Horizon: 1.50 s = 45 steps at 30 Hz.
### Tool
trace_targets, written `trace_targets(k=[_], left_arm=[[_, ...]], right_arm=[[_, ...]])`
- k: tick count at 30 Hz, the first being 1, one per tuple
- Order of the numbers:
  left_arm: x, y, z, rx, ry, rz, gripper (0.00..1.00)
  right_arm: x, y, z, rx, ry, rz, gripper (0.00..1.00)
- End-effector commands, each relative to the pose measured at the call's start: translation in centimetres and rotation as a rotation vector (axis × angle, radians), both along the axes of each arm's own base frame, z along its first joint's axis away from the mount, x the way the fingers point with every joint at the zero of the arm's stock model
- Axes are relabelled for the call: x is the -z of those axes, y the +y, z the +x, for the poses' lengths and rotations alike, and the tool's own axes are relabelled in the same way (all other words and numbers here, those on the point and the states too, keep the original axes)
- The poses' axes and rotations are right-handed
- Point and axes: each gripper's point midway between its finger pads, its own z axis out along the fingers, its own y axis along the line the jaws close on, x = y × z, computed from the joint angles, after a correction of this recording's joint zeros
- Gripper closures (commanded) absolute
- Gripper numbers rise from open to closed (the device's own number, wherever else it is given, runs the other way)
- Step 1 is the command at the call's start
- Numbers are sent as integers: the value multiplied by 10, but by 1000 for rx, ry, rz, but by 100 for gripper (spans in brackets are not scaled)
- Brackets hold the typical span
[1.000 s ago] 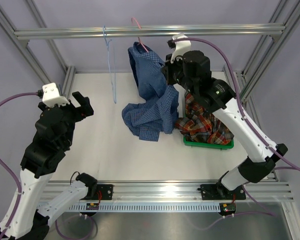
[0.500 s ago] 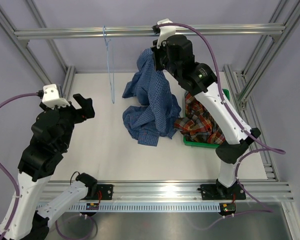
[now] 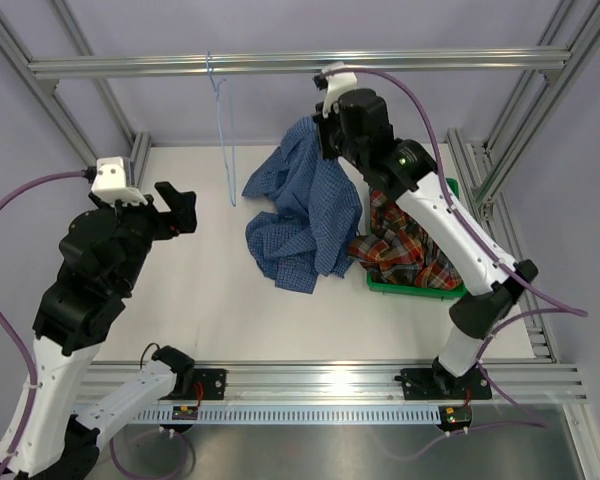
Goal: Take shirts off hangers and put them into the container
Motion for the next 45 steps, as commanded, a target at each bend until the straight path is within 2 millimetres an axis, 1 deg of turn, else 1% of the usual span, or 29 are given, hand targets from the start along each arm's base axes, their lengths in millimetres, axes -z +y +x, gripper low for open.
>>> trace_targets(k=[1,2,3,4,5,8,10,11,12,16,17,18,20,21,22,23,25,26,30,32,33,34,35,36,38,39,43,44,45], left_arm=[[-10,-24,11,115,25,52,13],[-21,-27,10,134,20,45,13],[-19,-31,11,145,38,48,13],[-21,-33,11,152,37,29,13],[-22,-35,10,163,29,17,14],[-33,-35,3,170,-28,-30,14],[-38,-34,-1,176,-38,-38,14],[-39,-34,-2,179,-40,-37,14],[-42,-32,-4,175,-42,-38,14],[-42,-27,-4,154,-42,-23,14],[-43,-28,-4,156,-42,-21,14],[-42,-28,-4,157,-38,-18,14],[-43,-27,-4,155,-39,-15,14],[-43,-26,-4,152,-41,-12,14],[-42,-26,-4,154,-40,-10,14],[-42,-26,-4,149,-37,-7,14],[-41,-26,-3,148,-35,-3,14],[-40,-26,-2,148,-33,0,14],[-34,-29,1,156,-18,4,14],[-33,-29,1,157,-19,1,14],[-32,-30,1,158,-16,1,14],[-32,-30,1,158,-17,0,14],[-33,-30,1,157,-19,0,14],[-33,-30,0,158,-19,0,14],[-34,-30,-1,163,-24,-4,14],[-35,-30,-2,162,-27,-11,14],[-38,-32,-4,177,-34,-20,14],[-37,-33,-4,183,-31,-20,14],[-36,-34,-3,185,-27,-17,14]], right_arm=[[-22,-18,-40,-40,-42,116,100],[-16,-20,-48,-45,-18,128,100],[8,-22,-53,-47,35,109,100],[8,-28,-64,-51,45,122,100],[30,-29,-71,-50,100,115,100],[49,-31,-93,-71,154,135,100],[81,-36,-105,-56,226,101,100],[88,-32,-111,-73,246,125,100],[111,-28,-124,-112,300,122,100],[169,-1,-156,-187,431,89,100],[174,6,-160,-185,440,113,100],[196,10,-171,-194,477,90,100],[208,16,-176,-183,501,128,100],[224,16,-184,-184,533,119,100],[230,18,-188,-181,545,124,97],[238,16,-189,-149,547,122,86],[234,20,-199,-151,514,113,75],[227,18,-197,-134,476,118,64],[169,10,-197,-139,360,188,36],[151,3,-193,-128,317,167,33],[132,6,-190,-138,285,185,25],[126,6,-187,-149,262,157,21],[107,9,-183,-157,233,169,20],[114,17,-178,-160,247,133,20],[108,30,-170,-199,226,115,24],[124,38,-157,-204,259,97,26],[157,60,-129,-236,321,111,37],[175,69,-118,-234,351,91,38],[186,66,-104,-218,380,85,38]])
